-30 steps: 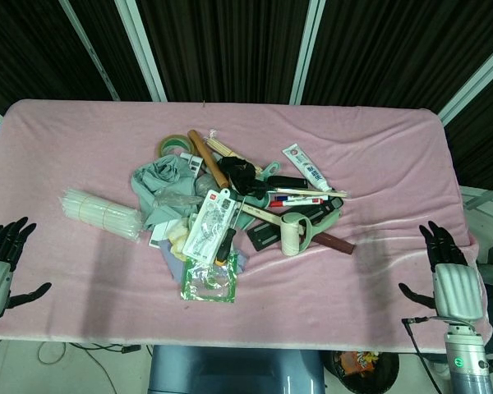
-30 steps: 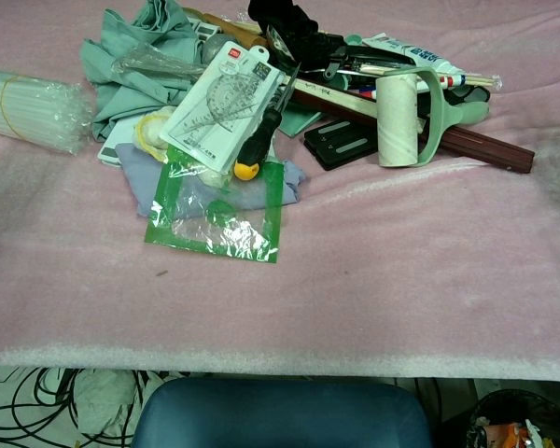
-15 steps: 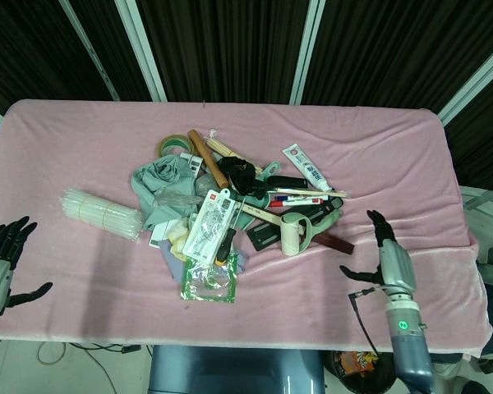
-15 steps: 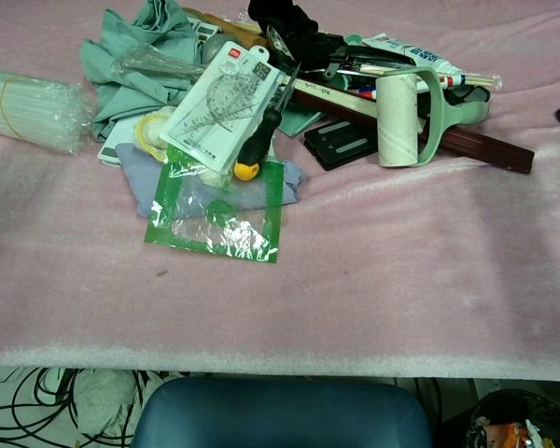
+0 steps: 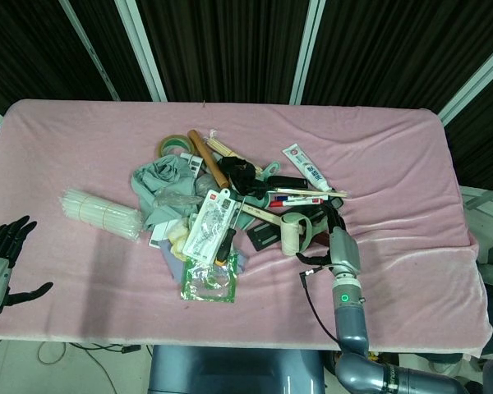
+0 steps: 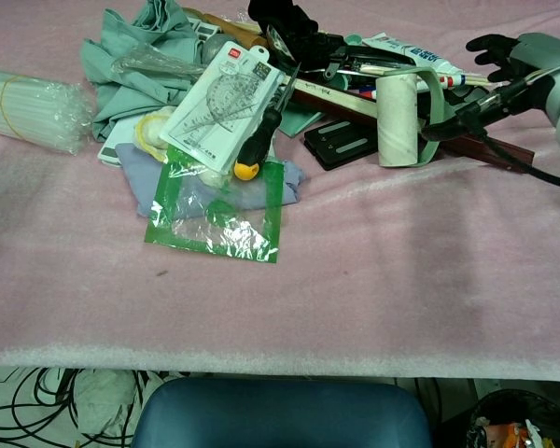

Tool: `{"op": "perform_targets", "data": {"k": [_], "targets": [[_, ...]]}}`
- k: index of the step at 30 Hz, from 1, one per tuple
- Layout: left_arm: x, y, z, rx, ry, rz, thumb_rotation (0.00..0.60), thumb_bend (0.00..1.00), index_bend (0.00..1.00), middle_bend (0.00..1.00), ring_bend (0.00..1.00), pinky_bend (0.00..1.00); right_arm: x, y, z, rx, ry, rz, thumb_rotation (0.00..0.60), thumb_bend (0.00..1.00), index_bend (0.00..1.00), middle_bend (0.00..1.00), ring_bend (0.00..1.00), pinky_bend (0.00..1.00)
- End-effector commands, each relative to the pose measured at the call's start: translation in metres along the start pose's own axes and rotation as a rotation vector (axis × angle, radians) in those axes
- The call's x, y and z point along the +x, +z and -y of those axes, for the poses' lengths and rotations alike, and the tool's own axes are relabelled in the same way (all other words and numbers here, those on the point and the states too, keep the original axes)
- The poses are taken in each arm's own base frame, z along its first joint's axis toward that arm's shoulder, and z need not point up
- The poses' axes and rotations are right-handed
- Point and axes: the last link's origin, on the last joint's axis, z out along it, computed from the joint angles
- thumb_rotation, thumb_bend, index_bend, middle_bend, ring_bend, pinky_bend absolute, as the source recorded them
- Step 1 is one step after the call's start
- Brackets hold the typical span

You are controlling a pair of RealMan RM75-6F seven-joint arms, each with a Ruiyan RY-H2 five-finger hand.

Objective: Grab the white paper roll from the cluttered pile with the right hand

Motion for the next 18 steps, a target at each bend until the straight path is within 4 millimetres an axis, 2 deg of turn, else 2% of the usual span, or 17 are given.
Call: {"op": "perform_targets", "data": {"k": [1, 6, 11, 15, 17, 18], "targets": [[0.0, 0.0, 0.0, 0.002, -0.005, 0.001, 0.6, 0.0, 0.0, 0.0, 0.0, 0.0, -0.011, 0.007, 0.004, -0.007, 0.0, 0.01, 0.6, 0.07, 0.0, 0.0, 0.0, 0.2], [0.0, 0.001, 0.0, 0.007, -0.012, 0.006, 0.6, 0.0, 0.0, 0.0, 0.0, 0.0, -0.027, 0.015, 0.005, -0.017, -0.005, 0.027, 0.6, 0.07, 0.0, 0.01, 0.0, 0.2], [0.0, 0.001, 0.0, 0.011, -0.017, 0.008, 0.6, 0.0, 0.0, 0.0, 0.0, 0.0, -0.039, 0.026, 0.009, 0.005, -0.044, 0.003, 0.6, 0.1, 0.07, 0.1, 0.05, 0.2], [0.001, 0.001, 0.0, 0.013, -0.018, 0.008, 0.6, 0.0, 0.0, 0.0, 0.0, 0.0, -0.046, 0.033, 0.014, 0.029, -0.068, -0.023, 0.6, 0.14, 0.19, 0.23, 0.18, 0.25], [0.0, 0.001, 0.0, 0.013, -0.018, 0.008, 0.6, 0.0, 0.0, 0.0, 0.0, 0.0, -0.049, 0.035, 0.016, 0.043, -0.089, -0.043, 0.6, 0.19, 0.25, 0.32, 0.28, 0.32], [0.0, 0.001, 0.0, 0.012, -0.019, 0.008, 0.6, 0.0, 0.0, 0.0, 0.0, 0.0, -0.049, 0.036, 0.016, 0.052, -0.1, -0.051, 0.6, 0.23, 0.3, 0.39, 0.36, 0.39]]}}
